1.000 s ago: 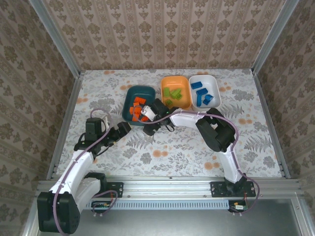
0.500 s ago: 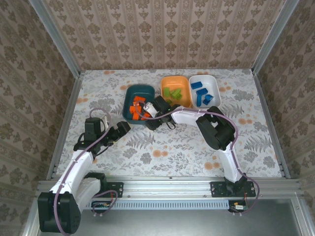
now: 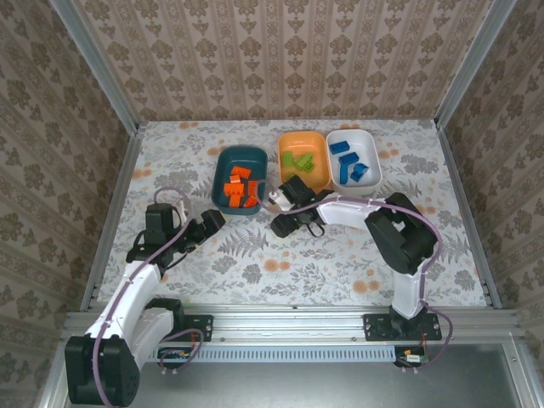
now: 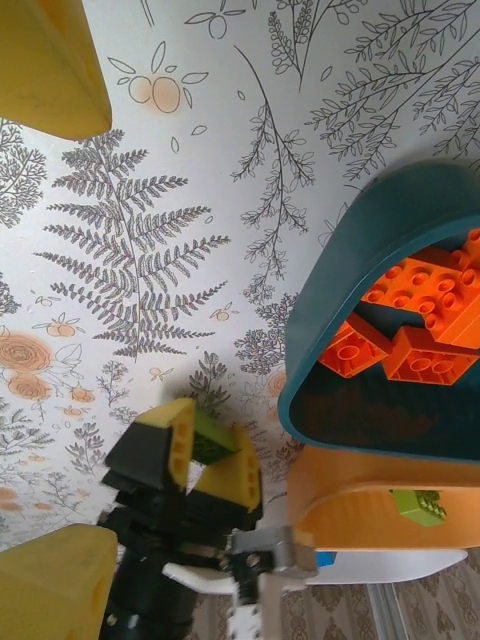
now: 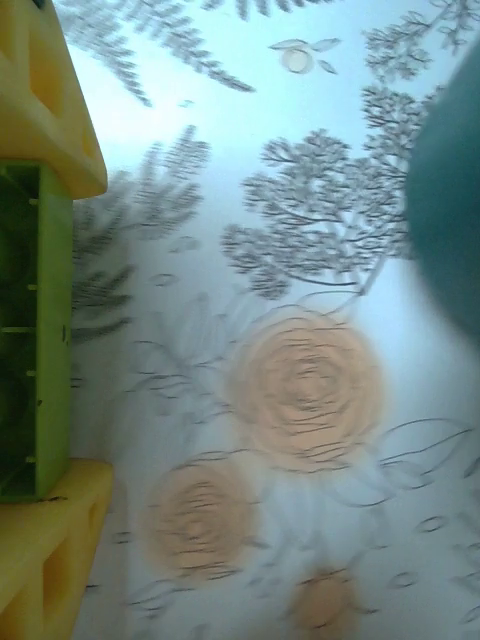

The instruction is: Sort the legos into containers by color

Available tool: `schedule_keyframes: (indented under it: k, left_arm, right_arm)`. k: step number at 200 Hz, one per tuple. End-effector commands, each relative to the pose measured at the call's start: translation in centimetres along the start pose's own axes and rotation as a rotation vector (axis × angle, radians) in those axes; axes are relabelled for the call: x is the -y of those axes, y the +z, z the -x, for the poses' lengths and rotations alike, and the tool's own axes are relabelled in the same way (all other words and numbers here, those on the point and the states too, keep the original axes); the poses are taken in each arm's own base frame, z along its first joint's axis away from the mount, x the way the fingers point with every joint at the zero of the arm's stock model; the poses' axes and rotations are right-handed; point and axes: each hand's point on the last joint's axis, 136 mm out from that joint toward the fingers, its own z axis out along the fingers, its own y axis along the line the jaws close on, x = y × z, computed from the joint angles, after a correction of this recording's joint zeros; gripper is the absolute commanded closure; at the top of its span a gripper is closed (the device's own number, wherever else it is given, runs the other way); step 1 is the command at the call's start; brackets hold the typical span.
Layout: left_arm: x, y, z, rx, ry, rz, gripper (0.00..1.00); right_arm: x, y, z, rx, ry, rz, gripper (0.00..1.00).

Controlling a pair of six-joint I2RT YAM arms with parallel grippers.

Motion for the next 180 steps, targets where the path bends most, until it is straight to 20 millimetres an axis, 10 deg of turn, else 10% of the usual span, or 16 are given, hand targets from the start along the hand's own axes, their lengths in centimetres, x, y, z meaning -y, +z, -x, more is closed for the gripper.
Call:
schedule_keyframes:
  k: [1, 44, 112, 180]
  left_arm:
    - [0.7, -0.5, 0.4, 0.010, 0.022, -0.019, 0.00]
    - [1.4, -0.5, 1.1, 0.010, 0.030, -0.026, 0.00]
    - [2.1, -0.1, 1.9, 0.010, 0.023, -0.039, 0.00]
    - [1.2, -0.3, 1.1, 0.026, 0.031, -0.021, 0.00]
  right_arm:
    - [-0.2, -2.8, -0.9, 0.013, 0.095, 0.008, 0.30]
    - [-0.2, -7.0, -0.9, 0.085, 0.253, 0.079, 0.30]
    - [2.3, -16.1, 4.4, 0.304, 0.295, 0.051, 0.30]
    - [8.3, -19.5, 9.5, 0.382, 0.237, -0.094, 0.29]
